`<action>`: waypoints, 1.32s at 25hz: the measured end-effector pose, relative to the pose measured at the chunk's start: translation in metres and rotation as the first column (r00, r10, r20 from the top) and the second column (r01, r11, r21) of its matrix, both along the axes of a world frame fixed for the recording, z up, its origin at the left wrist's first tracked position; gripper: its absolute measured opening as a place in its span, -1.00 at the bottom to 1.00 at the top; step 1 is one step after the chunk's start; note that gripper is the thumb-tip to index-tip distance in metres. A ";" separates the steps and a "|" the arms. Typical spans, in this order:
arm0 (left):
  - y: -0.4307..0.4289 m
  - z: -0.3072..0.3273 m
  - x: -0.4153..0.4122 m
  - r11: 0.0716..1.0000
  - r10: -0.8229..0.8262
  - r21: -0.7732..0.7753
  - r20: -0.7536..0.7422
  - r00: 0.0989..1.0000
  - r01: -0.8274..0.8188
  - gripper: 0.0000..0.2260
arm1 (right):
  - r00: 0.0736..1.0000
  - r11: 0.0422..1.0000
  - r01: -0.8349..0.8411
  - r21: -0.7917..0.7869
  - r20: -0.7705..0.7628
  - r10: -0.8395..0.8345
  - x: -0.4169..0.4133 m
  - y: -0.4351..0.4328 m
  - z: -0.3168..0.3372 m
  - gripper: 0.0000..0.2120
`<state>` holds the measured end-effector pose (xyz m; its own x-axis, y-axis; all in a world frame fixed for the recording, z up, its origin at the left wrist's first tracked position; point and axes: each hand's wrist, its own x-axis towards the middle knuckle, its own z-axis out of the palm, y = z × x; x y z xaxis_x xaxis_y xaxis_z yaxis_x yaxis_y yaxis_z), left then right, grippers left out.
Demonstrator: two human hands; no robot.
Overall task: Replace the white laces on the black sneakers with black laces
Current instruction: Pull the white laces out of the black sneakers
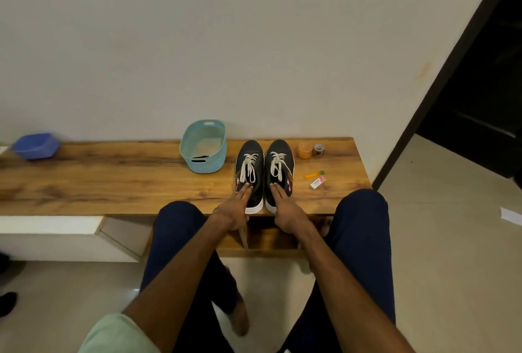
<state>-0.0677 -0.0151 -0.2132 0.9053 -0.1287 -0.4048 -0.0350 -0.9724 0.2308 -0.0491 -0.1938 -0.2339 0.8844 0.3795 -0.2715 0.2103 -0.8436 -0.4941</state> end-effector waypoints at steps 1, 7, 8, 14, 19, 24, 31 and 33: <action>0.000 0.003 0.000 1.000 0.002 0.011 -0.003 1.000 -0.002 -0.18 | 1.000 1.000 0.007 0.007 0.000 -0.007 -0.001 0.001 0.001 -0.08; -0.002 0.015 0.007 0.991 -0.043 0.130 0.138 0.990 0.025 -0.55 | 1.000 1.000 0.008 -0.004 -0.005 -0.008 0.005 0.008 0.010 -0.37; -0.003 0.018 0.010 0.992 -0.040 0.128 0.212 0.976 0.013 -0.61 | 0.999 1.000 0.027 0.002 0.042 -0.027 0.010 0.004 0.015 -0.52; -0.007 0.027 0.079 0.989 -0.045 -0.104 0.460 0.887 0.105 -0.63 | 0.961 0.976 0.199 0.092 0.178 -0.213 0.104 -0.031 0.058 -0.77; -0.011 -0.002 0.124 0.951 -0.093 -0.257 0.286 0.954 0.170 -0.42 | 0.998 0.996 0.067 -0.059 0.001 -0.067 0.142 -0.026 0.039 -0.71; -0.019 -0.028 0.138 0.956 -0.172 -0.196 0.236 0.956 0.220 -0.23 | 1.000 0.995 0.002 -0.095 -0.013 -0.003 0.158 -0.012 0.040 -0.88; -0.022 -0.034 0.135 0.965 -0.095 -0.203 0.309 0.946 0.163 -0.41 | 0.872 0.280 0.394 0.875 -0.260 -0.415 0.172 -0.038 0.080 -0.83; -0.023 -0.031 0.135 0.948 -0.010 -0.297 0.329 0.944 0.114 -0.55 | 0.904 0.731 0.369 0.574 -0.037 -0.427 0.165 -0.036 0.063 -0.77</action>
<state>0.0676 -0.0380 -0.2447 0.9652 -0.2602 -0.0271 -0.2150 -0.8481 0.4842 0.1164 -0.2303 -0.1712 0.9983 0.0444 -0.0366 -0.0132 -0.4435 -0.8962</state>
